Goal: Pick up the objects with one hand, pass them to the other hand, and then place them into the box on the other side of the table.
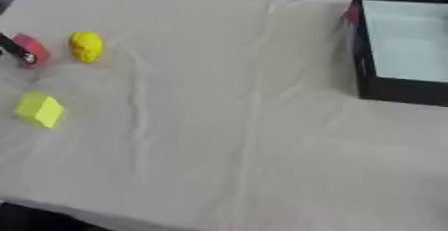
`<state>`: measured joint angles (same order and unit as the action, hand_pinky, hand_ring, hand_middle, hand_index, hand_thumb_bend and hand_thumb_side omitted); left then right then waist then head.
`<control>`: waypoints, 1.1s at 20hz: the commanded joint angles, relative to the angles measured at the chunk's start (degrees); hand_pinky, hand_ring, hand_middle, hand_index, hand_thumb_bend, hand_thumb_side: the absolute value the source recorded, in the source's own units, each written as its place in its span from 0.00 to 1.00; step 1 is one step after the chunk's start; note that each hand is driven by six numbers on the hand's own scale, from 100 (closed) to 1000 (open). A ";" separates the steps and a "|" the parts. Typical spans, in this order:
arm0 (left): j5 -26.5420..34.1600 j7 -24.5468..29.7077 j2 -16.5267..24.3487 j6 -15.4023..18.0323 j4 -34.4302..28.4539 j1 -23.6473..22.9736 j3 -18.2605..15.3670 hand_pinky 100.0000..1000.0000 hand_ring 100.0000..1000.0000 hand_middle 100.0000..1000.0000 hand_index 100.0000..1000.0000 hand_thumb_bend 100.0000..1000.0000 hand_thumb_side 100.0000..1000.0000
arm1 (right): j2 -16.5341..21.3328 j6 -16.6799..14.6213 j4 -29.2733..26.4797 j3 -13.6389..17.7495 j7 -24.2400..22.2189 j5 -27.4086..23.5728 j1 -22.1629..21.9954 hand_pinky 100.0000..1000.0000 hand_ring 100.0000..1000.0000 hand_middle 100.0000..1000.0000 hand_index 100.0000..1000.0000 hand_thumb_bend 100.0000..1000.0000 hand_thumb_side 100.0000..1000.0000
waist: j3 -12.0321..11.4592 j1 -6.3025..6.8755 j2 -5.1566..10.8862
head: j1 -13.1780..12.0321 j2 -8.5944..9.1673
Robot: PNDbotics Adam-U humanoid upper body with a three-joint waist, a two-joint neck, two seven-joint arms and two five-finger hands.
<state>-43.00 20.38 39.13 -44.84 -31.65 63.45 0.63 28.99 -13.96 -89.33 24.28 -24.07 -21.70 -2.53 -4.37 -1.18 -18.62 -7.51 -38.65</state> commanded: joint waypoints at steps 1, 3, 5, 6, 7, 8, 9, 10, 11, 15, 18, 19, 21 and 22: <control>-1.54 -0.48 3.49 -0.25 -4.44 0.08 0.81 0.91 0.80 0.67 0.48 0.28 0.00 | 2.15 -0.16 -0.39 0.38 -0.19 -0.60 -0.04 1.00 1.00 1.00 0.99 0.00 0.51 | -0.08 0.09 1.67 | -0.04 -0.27; -2.11 -0.67 3.98 0.29 -6.86 -0.60 0.70 0.88 0.79 0.66 0.47 0.27 0.00 | 2.33 -0.15 -0.43 0.38 -0.26 -0.81 0.00 1.00 1.00 1.00 0.99 0.00 0.50 | -0.09 0.13 1.79 | 0.09 -0.31; -1.34 -0.56 4.58 1.66 -9.42 -1.53 0.47 0.87 0.77 0.65 0.46 0.25 0.00 | 2.49 -0.15 -0.49 0.41 -0.31 -1.01 0.02 1.00 1.00 1.00 0.99 0.00 0.50 | -0.05 0.17 1.89 | 0.33 -0.20; -0.73 -0.58 4.93 2.27 -10.76 -2.07 0.51 0.87 0.77 0.65 0.46 0.24 0.00 | 2.56 -0.17 -0.51 0.44 -0.31 -1.10 0.00 1.00 1.00 1.00 0.99 0.00 0.50 | -0.01 0.19 1.92 | 0.55 -0.15; 0.06 -0.63 5.25 2.91 -12.26 -2.67 0.58 0.85 0.77 0.65 0.46 0.23 0.00 | 2.63 -0.19 -0.54 0.47 -0.30 -1.19 -0.01 1.00 1.00 1.00 0.99 0.00 0.50 | 0.02 0.21 1.95 | 0.87 -0.07; 1.03 -0.76 5.58 3.57 -13.89 -3.30 0.65 0.84 0.76 0.64 0.45 0.22 0.00 | 2.70 -0.22 -0.57 0.48 -0.31 -1.29 0.01 1.00 1.00 1.00 0.99 0.00 0.50 | 0.05 0.21 1.97 | 1.26 0.04; 2.10 -0.94 5.91 4.14 -15.54 -3.97 0.76 0.83 0.75 0.64 0.45 0.22 0.00 | 2.77 -0.23 -0.60 0.48 -0.33 -1.39 0.05 1.00 1.00 1.00 0.99 0.00 0.50 | 0.10 0.20 1.99 | 1.69 0.14; 3.16 -1.12 6.23 4.59 -17.12 -4.60 0.93 0.82 0.75 0.64 0.45 0.21 0.00 | 2.84 -0.24 -0.64 0.48 -0.35 -1.50 0.08 1.00 1.00 1.00 0.99 0.00 0.50 | 0.14 0.21 2.02 | 2.08 0.21; 4.22 -1.32 6.55 5.03 -18.71 -5.24 1.19 0.82 0.74 0.64 0.45 0.20 0.00 | 2.92 -0.26 -0.71 0.50 -0.36 -1.63 0.12 1.00 1.00 1.00 0.99 0.00 0.49 | 0.18 0.22 2.03 | 2.47 0.32; 8.08 -2.06 7.25 6.62 -25.18 -7.73 2.52 0.76 0.72 0.63 0.44 0.17 0.00 | 3.29 -0.20 -1.08 0.62 -0.38 -2.36 0.47 1.00 1.00 1.00 0.99 0.00 0.49 | 0.34 0.21 2.05 | 4.11 0.78; 11.16 -3.15 7.12 7.68 -29.95 -9.54 3.28 0.72 0.70 0.62 0.44 0.15 0.00 | 3.80 -0.14 -1.61 0.75 -0.35 -3.33 1.02 1.00 1.00 1.00 0.99 0.00 0.48 | 0.54 0.14 2.06 | 4.80 1.04; 12.15 -3.79 7.01 8.09 -31.55 -10.15 3.50 0.71 0.69 0.62 0.43 0.14 0.00 | 4.09 -0.19 -1.85 0.84 -0.24 -3.78 1.26 1.00 1.00 1.00 0.99 0.00 0.48 | 0.61 0.14 2.07 | 4.91 1.11; 14.09 -5.47 6.82 9.01 -34.86 -11.48 4.01 0.71 0.69 0.62 0.43 0.13 0.00 | 4.99 -0.61 -2.52 1.10 0.39 -4.78 1.94 1.00 1.00 1.00 0.99 0.00 0.47 | 0.74 0.15 2.10 | 5.12 1.22; 14.71 -6.47 6.72 9.28 -36.41 -12.15 4.45 0.71 0.69 0.62 0.43 0.13 0.00 | 5.59 -0.96 -2.95 1.17 0.82 -5.28 2.39 1.00 1.00 1.00 0.99 0.00 0.47 | 0.79 0.19 2.13 | 5.22 1.18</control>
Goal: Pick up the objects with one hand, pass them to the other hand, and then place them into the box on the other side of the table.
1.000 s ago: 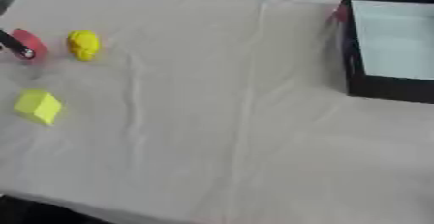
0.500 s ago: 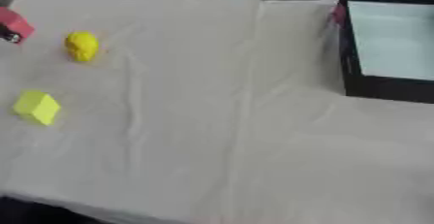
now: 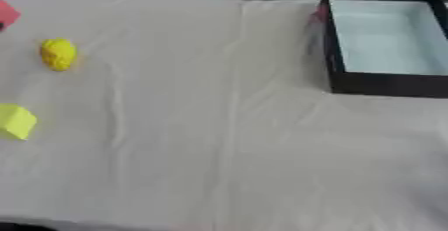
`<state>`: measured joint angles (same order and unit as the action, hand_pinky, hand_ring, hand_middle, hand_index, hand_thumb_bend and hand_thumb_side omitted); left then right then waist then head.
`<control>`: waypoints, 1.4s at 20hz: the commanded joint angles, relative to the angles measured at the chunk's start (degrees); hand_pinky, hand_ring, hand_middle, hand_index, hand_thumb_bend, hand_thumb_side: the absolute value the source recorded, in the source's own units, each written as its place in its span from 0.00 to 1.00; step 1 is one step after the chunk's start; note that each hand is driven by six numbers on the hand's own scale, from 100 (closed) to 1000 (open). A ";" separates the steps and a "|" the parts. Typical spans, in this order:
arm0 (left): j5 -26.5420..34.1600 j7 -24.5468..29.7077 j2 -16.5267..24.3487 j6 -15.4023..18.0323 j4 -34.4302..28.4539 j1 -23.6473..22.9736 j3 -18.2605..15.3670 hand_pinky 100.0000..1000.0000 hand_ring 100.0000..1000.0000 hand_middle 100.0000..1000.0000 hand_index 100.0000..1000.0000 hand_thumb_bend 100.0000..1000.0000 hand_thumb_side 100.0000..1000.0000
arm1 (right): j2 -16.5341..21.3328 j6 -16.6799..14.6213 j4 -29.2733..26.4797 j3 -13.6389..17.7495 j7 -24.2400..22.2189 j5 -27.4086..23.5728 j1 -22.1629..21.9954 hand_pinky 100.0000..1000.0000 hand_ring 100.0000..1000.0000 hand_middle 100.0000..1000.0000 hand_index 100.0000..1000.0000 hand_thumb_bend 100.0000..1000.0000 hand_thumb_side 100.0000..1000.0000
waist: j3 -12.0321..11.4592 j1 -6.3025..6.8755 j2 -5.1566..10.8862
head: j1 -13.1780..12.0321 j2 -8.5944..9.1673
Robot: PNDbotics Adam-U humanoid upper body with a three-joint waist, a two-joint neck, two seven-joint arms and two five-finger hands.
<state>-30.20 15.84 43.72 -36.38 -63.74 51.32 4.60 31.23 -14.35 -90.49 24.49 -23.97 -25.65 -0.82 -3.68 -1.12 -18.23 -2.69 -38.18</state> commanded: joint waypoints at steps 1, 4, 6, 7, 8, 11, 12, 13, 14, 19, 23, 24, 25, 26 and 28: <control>2.19 -2.85 2.06 0.91 -5.72 -0.60 1.03 0.71 0.69 0.62 0.43 0.13 0.00 | 3.98 -0.82 -2.18 0.91 1.07 -1.81 1.10 1.00 1.00 1.00 0.99 0.00 0.47 | 0.16 0.15 1.78 | 0.46 0.70; 1.87 -5.43 1.34 1.32 -9.71 -1.73 2.84 0.70 0.68 0.61 0.43 0.12 0.00 | 6.41 -1.44 -3.48 0.29 1.62 -3.05 2.88 1.00 1.00 1.00 0.99 0.00 0.48 | 0.38 0.19 1.97 | 0.57 0.52; 1.22 -7.04 0.41 1.52 -11.92 -2.31 3.68 0.68 0.66 0.60 0.43 0.13 0.00 | 7.93 -1.99 -4.36 -0.29 1.65 -3.63 4.20 1.00 1.00 1.00 1.00 0.00 0.47 | 0.47 0.20 2.12 | 0.75 0.41; 0.63 -7.90 -0.33 1.46 -12.81 -2.50 4.12 0.68 0.65 0.60 0.43 0.14 0.00 | 8.60 -2.26 -4.77 -0.57 1.58 -3.73 4.85 1.00 1.00 1.00 1.00 0.00 0.46 | 0.46 0.23 2.21 | 0.94 0.35; 0.04 -8.64 -1.19 1.46 -13.62 -2.59 4.60 0.67 0.65 0.59 0.43 0.14 0.00 | 9.23 -2.43 -5.11 -0.84 1.50 -3.73 5.54 1.00 1.00 1.00 1.00 0.00 0.45 | 0.42 0.25 2.30 | 1.16 0.28; -1.91 -10.11 -3.36 2.30 -15.73 -2.76 6.24 0.67 0.64 0.59 0.43 0.14 0.00 | 11.13 -2.83 -6.04 -1.96 0.71 -3.41 8.00 1.00 1.00 1.00 1.00 0.00 0.43 | 0.42 0.27 2.55 | 1.39 -0.03; -2.92 -10.68 -4.09 2.91 -16.40 -2.84 6.64 0.67 0.64 0.59 0.43 0.14 0.00 | 11.85 -2.95 -6.30 -2.48 0.18 -2.94 8.95 1.00 1.00 1.00 1.00 0.00 0.42 | 0.46 0.26 2.63 | 1.38 -0.10; -3.85 -11.28 -4.90 3.61 -16.96 -2.98 6.87 0.66 0.64 0.59 0.42 0.13 0.00 | 12.54 -3.15 -6.44 -3.03 -0.35 -2.35 9.93 1.00 1.00 1.00 1.00 0.00 0.41 | 0.49 0.24 2.69 | 1.40 -0.16; -4.45 -11.93 -5.76 4.26 -17.38 -3.12 6.93 0.66 0.63 0.59 0.42 0.12 0.00 | 13.24 -3.51 -6.55 -3.66 -0.90 -1.65 10.91 1.00 1.00 1.00 1.00 0.00 0.41 | 0.53 0.20 2.75 | 1.46 -0.20; -5.66 -15.07 -9.36 6.44 -17.86 -3.81 7.41 0.64 0.62 0.58 0.41 0.11 0.00 | 15.91 -6.56 -5.94 -6.88 -2.61 1.58 15.07 1.00 1.00 1.00 1.00 0.00 0.38 | 0.63 -0.04 3.04 | 1.57 -0.48; -5.71 -17.40 -11.69 8.07 -18.12 -4.53 8.05 0.63 0.61 0.57 0.41 0.10 0.00 | 17.18 -9.18 -4.02 -9.72 -3.05 4.91 18.50 1.00 1.00 1.00 1.00 0.00 0.35 | 0.66 -0.32 3.26 | 1.94 -0.67; -5.78 -17.85 -12.16 8.49 -18.20 -4.71 8.23 0.63 0.60 0.57 0.41 0.10 0.00 | 17.37 -9.75 -3.60 -10.48 -3.23 5.77 19.32 1.00 1.00 1.00 1.00 0.00 0.34 | 0.65 -0.38 3.31 | 2.10 -0.71; -5.91 -18.30 -12.55 8.86 -18.26 -4.88 8.36 0.63 0.60 0.57 0.41 0.10 0.00 | 17.48 -10.28 -3.21 -11.16 -3.37 6.53 20.00 1.00 1.00 1.00 1.00 0.00 0.34 | 0.64 -0.42 3.35 | 2.22 -0.76; -5.99 -18.65 -12.78 9.12 -18.23 -4.99 8.43 0.63 0.60 0.57 0.41 0.10 0.00 | 17.51 -10.71 -2.85 -11.60 -3.39 7.08 20.41 1.00 1.00 1.00 1.00 0.00 0.34 | 0.64 -0.43 3.37 | 2.27 -0.79; -6.04 -19.06 -12.96 9.41 -18.08 -5.08 8.50 0.63 0.60 0.57 0.41 0.10 0.00 | 17.51 -11.33 -2.35 -12.04 -3.28 7.72 20.77 1.00 1.00 1.00 1.00 0.00 0.34 | 0.65 -0.45 3.39 | 2.30 -0.81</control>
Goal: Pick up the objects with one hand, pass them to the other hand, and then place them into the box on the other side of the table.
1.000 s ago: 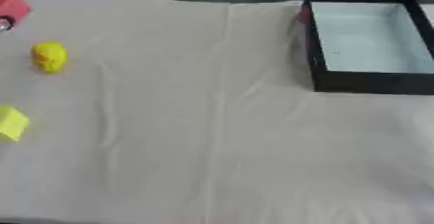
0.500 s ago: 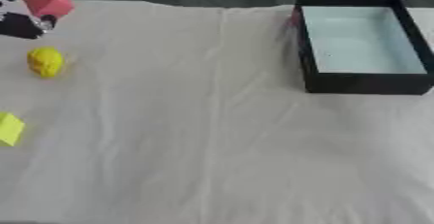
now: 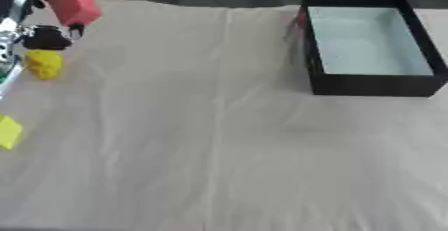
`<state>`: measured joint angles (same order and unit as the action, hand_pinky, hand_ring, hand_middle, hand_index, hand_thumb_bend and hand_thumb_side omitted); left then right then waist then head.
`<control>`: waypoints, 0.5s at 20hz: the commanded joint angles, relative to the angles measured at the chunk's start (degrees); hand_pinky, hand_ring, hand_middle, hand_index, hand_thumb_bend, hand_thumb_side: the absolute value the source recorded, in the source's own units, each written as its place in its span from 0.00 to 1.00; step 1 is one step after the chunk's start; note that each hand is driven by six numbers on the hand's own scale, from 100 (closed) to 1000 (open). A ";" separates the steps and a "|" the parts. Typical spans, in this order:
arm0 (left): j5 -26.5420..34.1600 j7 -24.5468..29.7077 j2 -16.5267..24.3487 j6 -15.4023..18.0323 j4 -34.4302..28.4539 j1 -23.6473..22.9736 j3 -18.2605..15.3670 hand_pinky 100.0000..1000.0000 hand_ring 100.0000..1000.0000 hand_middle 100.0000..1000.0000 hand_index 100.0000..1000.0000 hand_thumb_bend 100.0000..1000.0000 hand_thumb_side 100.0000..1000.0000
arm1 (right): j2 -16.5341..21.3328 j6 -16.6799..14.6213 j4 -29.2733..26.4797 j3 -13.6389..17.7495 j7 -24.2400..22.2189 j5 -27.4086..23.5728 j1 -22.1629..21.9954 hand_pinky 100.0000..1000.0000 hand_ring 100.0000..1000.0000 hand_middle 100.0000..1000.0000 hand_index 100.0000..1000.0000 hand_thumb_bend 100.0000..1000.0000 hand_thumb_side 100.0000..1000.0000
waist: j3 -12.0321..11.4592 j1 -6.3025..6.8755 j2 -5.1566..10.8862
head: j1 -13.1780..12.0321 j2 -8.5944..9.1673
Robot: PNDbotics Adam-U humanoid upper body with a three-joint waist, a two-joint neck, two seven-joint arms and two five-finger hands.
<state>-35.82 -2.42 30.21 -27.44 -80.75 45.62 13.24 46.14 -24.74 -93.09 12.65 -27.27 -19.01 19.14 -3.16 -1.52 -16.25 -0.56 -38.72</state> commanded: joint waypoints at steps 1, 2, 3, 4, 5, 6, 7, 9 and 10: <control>-0.40 -0.93 0.51 0.54 -1.00 0.61 -0.13 0.63 0.60 0.57 0.41 0.10 0.00 | 2.60 -1.15 0.40 -0.30 0.10 1.24 0.88 1.00 1.00 1.00 1.00 0.00 0.34 | 0.12 -0.05 1.41 | 0.17 -0.28; -0.57 -1.20 0.17 0.80 -1.27 0.61 0.19 0.62 0.59 0.55 0.40 0.08 0.00 | 2.80 -1.49 0.18 -0.69 -0.05 1.55 1.24 1.00 1.00 1.00 1.00 0.00 0.26 | -0.04 -0.20 1.53 | 0.53 -0.43; -1.09 -1.77 -0.68 1.36 -2.10 0.33 0.66 0.62 0.59 0.55 0.40 0.08 0.00 | 2.94 -1.92 -0.20 -1.60 -0.57 2.14 2.13 1.00 1.00 1.00 1.00 0.00 0.26 | -0.20 -0.31 1.62 | 0.88 -0.53; -1.73 -2.52 -1.45 2.11 -2.83 -0.10 0.93 0.62 0.59 0.55 0.40 0.08 0.00 | 2.86 -2.23 -0.12 -2.80 -1.27 2.84 3.33 1.00 1.00 1.00 1.00 0.00 0.25 | -0.27 -0.36 1.69 | 1.09 -0.60; -2.25 -3.29 -2.06 2.89 -3.15 -0.48 1.09 0.62 0.59 0.55 0.40 0.08 0.00 | 2.70 -2.52 0.29 -4.14 -1.86 3.44 4.68 1.00 1.00 1.00 1.00 0.00 0.24 | -0.27 -0.39 1.75 | 1.21 -0.65; -2.58 -3.97 -2.56 3.59 -3.24 -0.75 1.16 0.62 0.58 0.55 0.40 0.07 0.00 | 2.56 -2.82 0.89 -5.36 -2.26 3.93 6.09 1.00 1.00 1.00 1.00 0.00 0.23 | -0.25 -0.43 1.79 | 1.30 -0.71; -2.78 -4.56 -3.03 4.22 -3.25 -0.91 1.23 0.61 0.58 0.55 0.40 0.07 0.00 | 2.44 -3.17 1.51 -6.42 -2.59 4.36 7.31 1.00 1.00 1.00 1.00 0.00 0.23 | -0.26 -0.48 1.83 | 1.41 -0.79; -2.87 -5.44 -3.82 5.15 -3.13 -1.05 1.38 0.61 0.58 0.54 0.40 0.06 0.00 | 2.27 -3.96 2.42 -7.99 -3.13 4.95 9.05 1.00 1.00 1.00 1.00 0.00 0.21 | -0.30 -0.59 1.89 | 1.55 -0.93; -2.74 -5.75 -4.18 5.52 -3.08 -1.09 1.48 0.61 0.58 0.54 0.40 0.06 0.00 | 2.28 -4.36 2.73 -8.64 -3.40 5.20 9.73 1.00 1.00 1.00 1.00 0.00 0.20 | -0.33 -0.65 1.92 | 1.55 -1.05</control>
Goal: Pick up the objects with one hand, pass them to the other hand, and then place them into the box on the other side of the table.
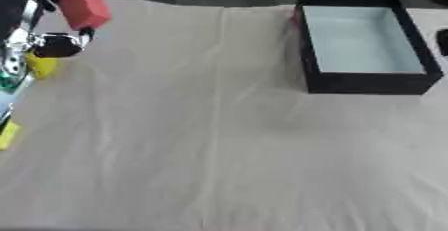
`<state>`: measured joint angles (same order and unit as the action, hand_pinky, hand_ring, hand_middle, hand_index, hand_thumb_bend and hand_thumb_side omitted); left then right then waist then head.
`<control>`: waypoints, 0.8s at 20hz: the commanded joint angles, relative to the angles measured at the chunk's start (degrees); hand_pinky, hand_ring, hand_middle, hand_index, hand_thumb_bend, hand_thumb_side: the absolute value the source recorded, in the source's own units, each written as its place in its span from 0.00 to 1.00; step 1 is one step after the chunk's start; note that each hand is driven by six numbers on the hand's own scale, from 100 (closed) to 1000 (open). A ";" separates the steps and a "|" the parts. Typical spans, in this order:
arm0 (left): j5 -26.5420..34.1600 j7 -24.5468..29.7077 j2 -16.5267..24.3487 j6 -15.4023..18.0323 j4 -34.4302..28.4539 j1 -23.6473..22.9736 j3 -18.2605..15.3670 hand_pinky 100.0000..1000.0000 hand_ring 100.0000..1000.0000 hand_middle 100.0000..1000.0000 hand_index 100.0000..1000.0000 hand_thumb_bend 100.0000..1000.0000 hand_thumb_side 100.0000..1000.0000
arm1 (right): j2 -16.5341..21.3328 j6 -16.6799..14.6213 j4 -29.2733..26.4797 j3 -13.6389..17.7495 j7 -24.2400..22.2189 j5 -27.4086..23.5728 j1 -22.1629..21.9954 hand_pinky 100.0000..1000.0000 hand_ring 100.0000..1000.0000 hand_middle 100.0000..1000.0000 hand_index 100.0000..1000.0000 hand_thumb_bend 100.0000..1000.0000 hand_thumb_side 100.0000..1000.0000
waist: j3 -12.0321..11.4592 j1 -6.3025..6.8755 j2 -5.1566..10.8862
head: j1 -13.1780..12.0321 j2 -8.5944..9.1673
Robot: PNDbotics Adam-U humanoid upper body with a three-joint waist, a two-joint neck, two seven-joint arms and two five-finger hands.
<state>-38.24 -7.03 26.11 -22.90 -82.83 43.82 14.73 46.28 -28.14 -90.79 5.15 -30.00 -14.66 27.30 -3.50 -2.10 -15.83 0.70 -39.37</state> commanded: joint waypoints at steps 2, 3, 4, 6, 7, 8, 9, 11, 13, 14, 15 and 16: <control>-0.01 -1.56 -0.67 1.62 -0.84 0.69 0.33 0.61 0.58 0.54 0.40 0.05 0.00 | 2.21 -1.62 1.44 -2.31 -1.13 1.64 2.80 1.00 1.00 1.00 1.00 0.00 0.18 | -0.04 -0.19 1.59 | 0.39 -0.58; 0.13 -1.71 -0.92 1.96 -0.77 0.69 0.52 0.61 0.57 0.54 0.40 0.05 0.00 | 2.16 -1.88 2.09 -2.81 -1.35 2.11 3.37 1.00 1.00 1.00 1.00 0.00 0.18 | -0.08 -0.23 1.62 | 0.48 -0.60; 0.26 -1.85 -1.09 2.23 -0.67 0.68 0.64 0.61 0.57 0.54 0.40 0.05 0.00 | 2.09 -2.17 2.67 -3.16 -1.50 2.49 3.78 1.00 1.00 1.00 1.00 0.00 0.18 | -0.11 -0.25 1.64 | 0.53 -0.60; 0.55 -2.01 -1.54 2.70 -0.59 0.66 0.89 0.60 0.57 0.53 0.40 0.04 0.00 | 1.95 -2.67 3.43 -3.73 -1.79 3.06 4.47 1.00 1.00 1.00 1.00 0.00 0.14 | -0.20 -0.29 1.66 | 0.61 -0.66; 0.79 -2.04 -2.02 3.08 -0.64 0.63 1.10 0.60 0.57 0.53 0.40 0.03 0.00 | 1.79 -2.92 3.87 -4.22 -2.13 3.51 5.13 1.00 1.00 1.00 1.00 0.00 0.15 | -0.28 -0.31 1.67 | 0.68 -0.73; 0.96 -2.08 -2.45 3.45 -0.64 0.59 1.27 0.60 0.57 0.53 0.40 0.03 0.00 | 1.65 -3.21 4.39 -4.73 -2.50 3.97 5.75 1.00 1.00 1.00 1.00 0.00 0.15 | -0.34 -0.35 1.68 | 0.74 -0.78; 1.13 -2.08 -2.84 3.81 -0.60 0.57 1.43 0.60 0.57 0.53 0.40 0.03 0.00 | 1.49 -3.47 5.05 -5.27 -2.93 4.49 6.34 1.00 1.00 1.00 1.00 0.00 0.15 | -0.39 -0.39 1.68 | 0.80 -0.76; 1.51 -2.29 -3.60 4.39 -0.55 0.53 1.56 0.60 0.56 0.53 0.40 0.01 0.00 | 1.03 -3.91 6.58 -6.25 -3.85 5.36 7.38 1.00 1.00 1.00 1.00 0.00 0.14 | -0.56 -0.44 1.64 | 0.84 -0.55; 1.81 -2.81 -4.24 4.87 -0.61 0.46 1.65 0.60 0.56 0.53 0.40 0.01 0.00 | 0.49 -4.37 8.04 -7.03 -4.93 5.90 8.29 1.00 1.00 1.00 1.00 0.00 0.14 | -0.78 -0.47 1.59 | 0.85 -0.43; 1.85 -3.02 -4.49 5.13 -0.62 0.46 1.79 0.60 0.56 0.53 0.40 0.01 0.00 | 0.26 -4.68 8.71 -7.39 -5.50 6.08 8.76 1.00 1.00 1.00 1.00 0.00 0.14 | -0.89 -0.50 1.57 | 0.96 -0.40; 1.79 -3.13 -4.69 5.42 -0.57 0.50 1.99 0.60 0.56 0.53 0.40 0.01 0.00 | 0.07 -5.10 9.35 -7.73 -6.02 6.22 9.26 1.00 1.00 1.00 1.00 0.00 0.14 | -1.00 -0.53 1.56 | 1.09 -0.39; 1.73 -3.17 -4.88 5.70 -0.49 0.56 2.18 0.60 0.56 0.52 0.40 0.01 0.00 | -0.07 -5.60 9.90 -8.05 -6.46 6.34 9.71 1.00 1.00 1.00 1.00 0.00 0.13 | -1.09 -0.56 1.55 | 1.21 -0.32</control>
<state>-36.78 -9.99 20.98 -17.70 -82.79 43.53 16.85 45.04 -32.54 -81.22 -2.98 -35.09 -8.71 35.95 -4.66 -2.62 -15.65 1.67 -39.84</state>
